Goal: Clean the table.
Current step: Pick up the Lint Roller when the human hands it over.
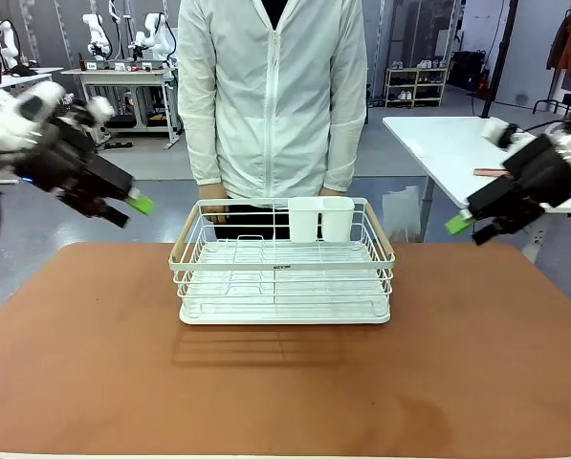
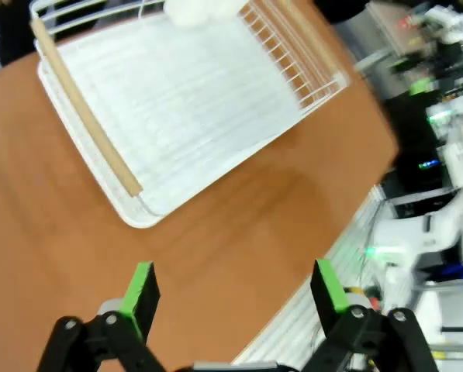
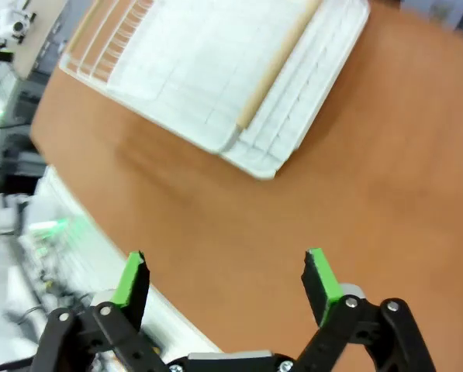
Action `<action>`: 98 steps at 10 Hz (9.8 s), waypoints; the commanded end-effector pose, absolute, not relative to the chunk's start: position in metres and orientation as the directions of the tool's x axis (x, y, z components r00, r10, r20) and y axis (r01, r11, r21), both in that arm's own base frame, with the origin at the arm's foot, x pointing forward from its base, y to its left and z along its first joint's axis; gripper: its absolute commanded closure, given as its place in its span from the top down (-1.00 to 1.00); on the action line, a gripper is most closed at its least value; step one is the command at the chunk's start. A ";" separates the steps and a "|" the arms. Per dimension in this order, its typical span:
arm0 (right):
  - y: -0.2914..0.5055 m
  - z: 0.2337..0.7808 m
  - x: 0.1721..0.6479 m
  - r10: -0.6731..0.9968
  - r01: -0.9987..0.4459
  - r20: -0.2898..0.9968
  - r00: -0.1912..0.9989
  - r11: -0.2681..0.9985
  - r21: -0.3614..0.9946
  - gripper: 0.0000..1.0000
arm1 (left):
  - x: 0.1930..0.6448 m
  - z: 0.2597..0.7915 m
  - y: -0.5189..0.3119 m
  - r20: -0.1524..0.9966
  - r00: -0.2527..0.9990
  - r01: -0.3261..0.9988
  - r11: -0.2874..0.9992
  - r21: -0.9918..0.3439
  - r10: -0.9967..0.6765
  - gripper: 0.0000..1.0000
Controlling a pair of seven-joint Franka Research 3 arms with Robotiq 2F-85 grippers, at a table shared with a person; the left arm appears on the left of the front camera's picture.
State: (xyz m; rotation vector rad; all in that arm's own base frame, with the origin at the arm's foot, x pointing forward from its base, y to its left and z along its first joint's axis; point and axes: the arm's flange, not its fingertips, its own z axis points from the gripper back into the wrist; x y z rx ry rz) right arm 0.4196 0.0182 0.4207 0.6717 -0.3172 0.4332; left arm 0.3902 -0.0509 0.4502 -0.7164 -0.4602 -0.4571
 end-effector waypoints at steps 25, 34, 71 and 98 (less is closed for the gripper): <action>-0.253 0.367 0.359 -0.243 -0.146 0.234 0.941 0.332 0.932 1.00 | 0.297 0.443 0.266 0.253 0.854 0.069 0.384 -0.921 0.455 1.00; -0.253 0.367 0.359 -0.243 -0.146 0.234 0.941 0.332 0.932 1.00 | 0.297 0.443 0.266 0.253 0.854 0.069 0.384 -0.921 0.455 1.00; -0.253 0.367 0.359 -0.243 -0.146 0.234 0.941 0.332 0.932 1.00 | 0.297 0.443 0.266 0.253 0.854 0.069 0.384 -0.921 0.455 1.00; -0.086 0.520 0.412 -0.470 0.327 -0.153 0.869 0.313 0.892 1.00 | 0.297 0.443 0.266 0.253 0.854 0.069 0.384 -0.921 0.455 1.00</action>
